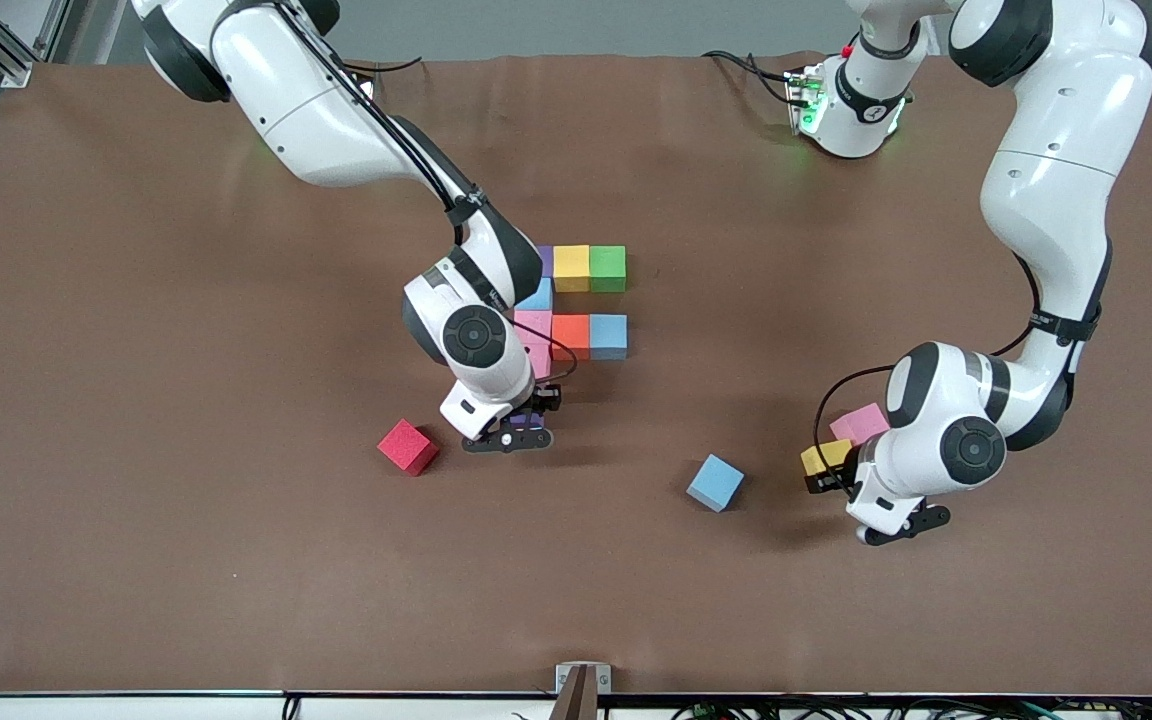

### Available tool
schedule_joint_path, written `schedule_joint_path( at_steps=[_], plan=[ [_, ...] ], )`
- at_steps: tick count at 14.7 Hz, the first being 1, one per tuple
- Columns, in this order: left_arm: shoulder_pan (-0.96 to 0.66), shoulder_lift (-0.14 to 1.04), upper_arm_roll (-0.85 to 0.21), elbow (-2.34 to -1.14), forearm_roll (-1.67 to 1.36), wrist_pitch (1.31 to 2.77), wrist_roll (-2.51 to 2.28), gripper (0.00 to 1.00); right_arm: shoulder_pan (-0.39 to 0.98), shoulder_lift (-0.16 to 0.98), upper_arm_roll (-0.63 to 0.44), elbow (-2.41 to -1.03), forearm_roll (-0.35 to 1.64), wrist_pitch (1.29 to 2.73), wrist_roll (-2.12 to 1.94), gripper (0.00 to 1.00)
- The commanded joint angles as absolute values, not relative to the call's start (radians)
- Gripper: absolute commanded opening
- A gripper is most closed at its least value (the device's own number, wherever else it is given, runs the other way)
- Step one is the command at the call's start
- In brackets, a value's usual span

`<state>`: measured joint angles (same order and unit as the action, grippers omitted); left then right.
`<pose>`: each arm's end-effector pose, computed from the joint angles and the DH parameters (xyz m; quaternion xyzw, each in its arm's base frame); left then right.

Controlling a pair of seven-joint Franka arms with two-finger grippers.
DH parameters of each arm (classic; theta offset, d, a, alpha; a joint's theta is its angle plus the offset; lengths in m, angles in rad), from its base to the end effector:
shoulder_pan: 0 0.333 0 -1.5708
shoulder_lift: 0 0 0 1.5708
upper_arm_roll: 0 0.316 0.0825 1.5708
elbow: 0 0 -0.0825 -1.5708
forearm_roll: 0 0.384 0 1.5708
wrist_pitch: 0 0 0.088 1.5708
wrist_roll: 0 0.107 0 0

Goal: Arrange 11 blocks into digit 3
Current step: 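Lower the purple cube below the pink cubes with the right gripper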

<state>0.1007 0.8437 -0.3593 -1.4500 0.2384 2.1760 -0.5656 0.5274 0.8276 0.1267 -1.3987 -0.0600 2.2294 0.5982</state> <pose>0.7026 -0.1293 0.1993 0.9898 0.1334 -0.0432 0.0239 0.5933 0.4290 0.2140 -0.9994 -0.0257 0.0094 0.0212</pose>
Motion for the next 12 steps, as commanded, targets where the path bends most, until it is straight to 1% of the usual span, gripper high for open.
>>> schedule_joint_path(
  at_steps=[1,4,7,12],
  plan=[
    [0.1,0.841,-0.356,-1.467,0.256,2.175,-0.558,0.5,0.549,0.841,0.11,-1.376,-0.077,2.23,0.633,0.0],
    [0.107,0.813,-0.357,-1.46,0.256,2.162,-0.558,0.46,0.551,0.839,0.109,-1.378,-0.084,2.23,0.644,0.0],
    [0.106,0.773,-0.362,-1.437,0.255,2.093,-0.566,0.45,0.555,0.838,0.107,-1.384,-0.094,2.23,0.655,0.0],
    [0.1,0.715,-0.368,-1.433,0.242,2.08,-0.574,0.43,0.554,0.838,0.1,-1.385,-0.132,2.232,0.686,0.0]
  ],
)
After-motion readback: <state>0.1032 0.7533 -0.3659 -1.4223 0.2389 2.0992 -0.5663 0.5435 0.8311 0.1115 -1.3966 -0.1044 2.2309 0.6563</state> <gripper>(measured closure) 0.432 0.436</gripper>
